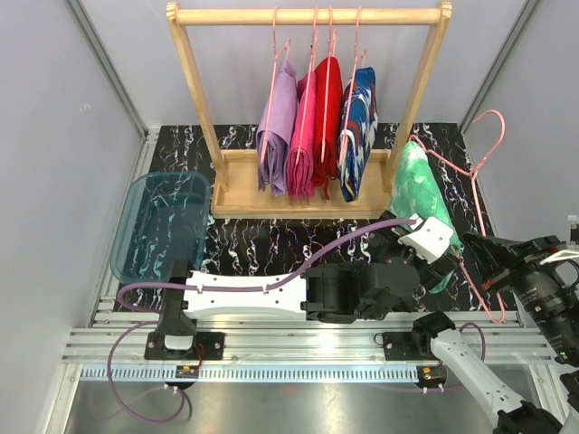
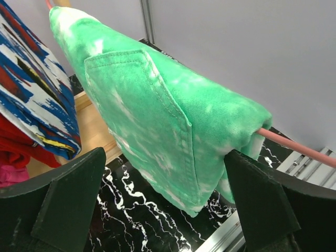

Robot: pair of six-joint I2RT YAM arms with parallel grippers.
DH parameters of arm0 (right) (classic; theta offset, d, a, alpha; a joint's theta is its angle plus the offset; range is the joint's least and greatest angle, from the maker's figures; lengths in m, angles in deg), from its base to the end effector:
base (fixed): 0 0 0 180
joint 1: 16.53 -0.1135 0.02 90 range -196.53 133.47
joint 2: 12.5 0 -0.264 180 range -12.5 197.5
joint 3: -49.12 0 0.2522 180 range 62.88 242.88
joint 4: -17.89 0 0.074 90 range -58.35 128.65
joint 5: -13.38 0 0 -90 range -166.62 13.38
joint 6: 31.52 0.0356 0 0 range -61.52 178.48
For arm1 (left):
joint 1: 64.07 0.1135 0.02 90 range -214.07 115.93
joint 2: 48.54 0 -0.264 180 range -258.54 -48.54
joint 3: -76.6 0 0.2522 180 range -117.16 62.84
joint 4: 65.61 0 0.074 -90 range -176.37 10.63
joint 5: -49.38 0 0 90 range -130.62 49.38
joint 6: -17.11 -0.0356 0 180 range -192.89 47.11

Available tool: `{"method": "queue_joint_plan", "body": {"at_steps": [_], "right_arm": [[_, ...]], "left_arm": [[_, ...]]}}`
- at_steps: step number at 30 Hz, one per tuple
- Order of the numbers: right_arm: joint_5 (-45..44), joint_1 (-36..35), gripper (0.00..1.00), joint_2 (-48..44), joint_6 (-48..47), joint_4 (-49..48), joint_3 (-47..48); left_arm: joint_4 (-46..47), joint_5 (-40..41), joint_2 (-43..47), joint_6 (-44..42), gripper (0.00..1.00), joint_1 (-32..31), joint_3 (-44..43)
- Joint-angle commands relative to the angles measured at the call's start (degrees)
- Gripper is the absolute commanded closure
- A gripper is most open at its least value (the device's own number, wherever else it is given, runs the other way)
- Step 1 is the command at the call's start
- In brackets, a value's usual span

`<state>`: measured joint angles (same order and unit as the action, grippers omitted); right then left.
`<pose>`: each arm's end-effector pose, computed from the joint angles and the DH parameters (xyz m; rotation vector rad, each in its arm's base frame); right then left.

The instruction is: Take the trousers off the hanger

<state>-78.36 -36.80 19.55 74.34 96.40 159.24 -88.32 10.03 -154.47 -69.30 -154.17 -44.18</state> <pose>-0.0391 -0.0156 0.4995 -0.0374 1.5975 0.4686 0.0268 -0.4319 0.4188 0.5979 1.5704 -0.4847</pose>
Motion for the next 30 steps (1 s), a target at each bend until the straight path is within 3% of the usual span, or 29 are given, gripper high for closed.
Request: {"method": "queue_joint_plan", "body": {"at_steps": [1,18,20,23,25,27,30], "right_arm": [[-3.08,0.32,1.00,0.64,1.19,-13.42,3.13],[1.38,0.32,1.00,2.66,4.62,-10.43,10.43],[1.47,0.32,1.00,2.84,4.88,-10.00,10.87],[1.47,0.32,1.00,2.84,4.45,-9.38,11.05],[1.82,0.32,1.00,2.66,4.62,-9.47,11.05],[3.67,0.23,1.00,2.49,5.15,-9.47,11.13],[4.37,0.32,1.00,2.49,5.59,-9.21,10.78]], "left_arm": [[4.64,-3.62,1.16,0.53,0.01,0.63,-0.48],[2.01,-2.58,-2.26,-1.05,0.01,1.78,-3.10],[2.01,-2.84,-2.44,-1.48,0.07,1.78,-3.54],[2.62,-2.84,-2.44,-2.01,0.28,1.78,-3.89],[3.06,-2.40,-2.44,-2.45,0.24,1.86,-4.07],[3.85,-1.79,-2.44,-2.80,0.07,1.86,-4.51],[4.20,-1.87,-2.53,-3.16,0.14,1.86,-5.83]]}}
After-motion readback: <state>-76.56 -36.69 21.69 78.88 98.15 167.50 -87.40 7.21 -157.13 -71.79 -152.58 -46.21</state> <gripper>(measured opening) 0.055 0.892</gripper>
